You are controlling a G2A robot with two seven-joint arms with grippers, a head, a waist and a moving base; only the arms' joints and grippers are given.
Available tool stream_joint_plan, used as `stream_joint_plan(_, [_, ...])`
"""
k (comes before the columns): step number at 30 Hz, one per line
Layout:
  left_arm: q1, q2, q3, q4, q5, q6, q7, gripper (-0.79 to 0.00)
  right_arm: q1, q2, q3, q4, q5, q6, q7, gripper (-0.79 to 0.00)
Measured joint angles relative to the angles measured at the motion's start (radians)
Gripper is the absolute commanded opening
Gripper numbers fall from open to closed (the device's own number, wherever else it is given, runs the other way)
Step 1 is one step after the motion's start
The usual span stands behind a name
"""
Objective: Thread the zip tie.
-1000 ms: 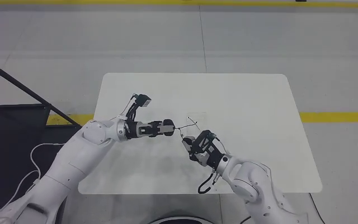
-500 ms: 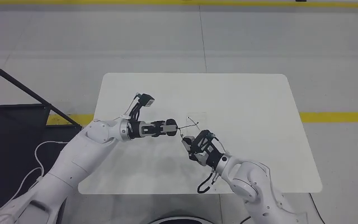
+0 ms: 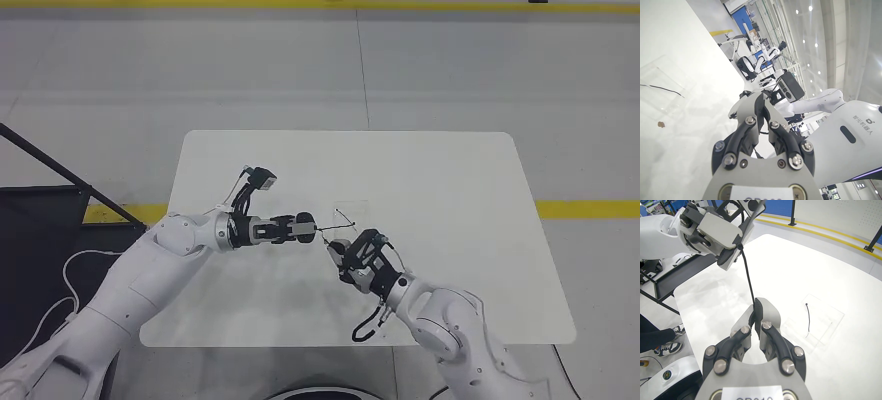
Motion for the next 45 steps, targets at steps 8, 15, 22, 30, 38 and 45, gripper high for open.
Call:
stream_joint_plan(8, [0.002, 0.008, 0.000, 0.006, -0.010, -0.001, 0.001, -0.785, -0.041, 0.004, 0.044, -0.009, 0.032, 0.011, -0.110, -0.785])
stream_joint_plan(15, [0.003, 0.014, 0.003, 0.007, -0.015, -0.004, 0.004, -0.785, -0.091, 0.009, 0.097, -0.019, 0.070, -0.010, -0.224, -0.785])
stream_joint_plan(22, [0.003, 0.017, 0.009, 0.012, -0.015, -0.006, 0.006, -0.785, -0.115, 0.013, 0.123, -0.018, 0.095, -0.052, -0.281, -0.785])
stream_joint_plan(30, [-0.001, 0.018, 0.021, 0.017, -0.014, -0.006, 0.007, -0.785, -0.131, 0.014, 0.144, -0.013, 0.135, -0.064, -0.332, -0.785])
stream_joint_plan(38, [-0.003, 0.019, 0.031, 0.027, -0.013, -0.010, 0.011, -0.785, -0.154, 0.016, 0.174, -0.007, 0.177, -0.087, -0.394, -0.785])
stream_joint_plan(45, [-0.001, 0.023, 0.036, 0.032, -0.013, -0.014, 0.014, -0.785, -0.168, 0.017, 0.195, 0.001, 0.210, -0.113, -0.434, -0.785])
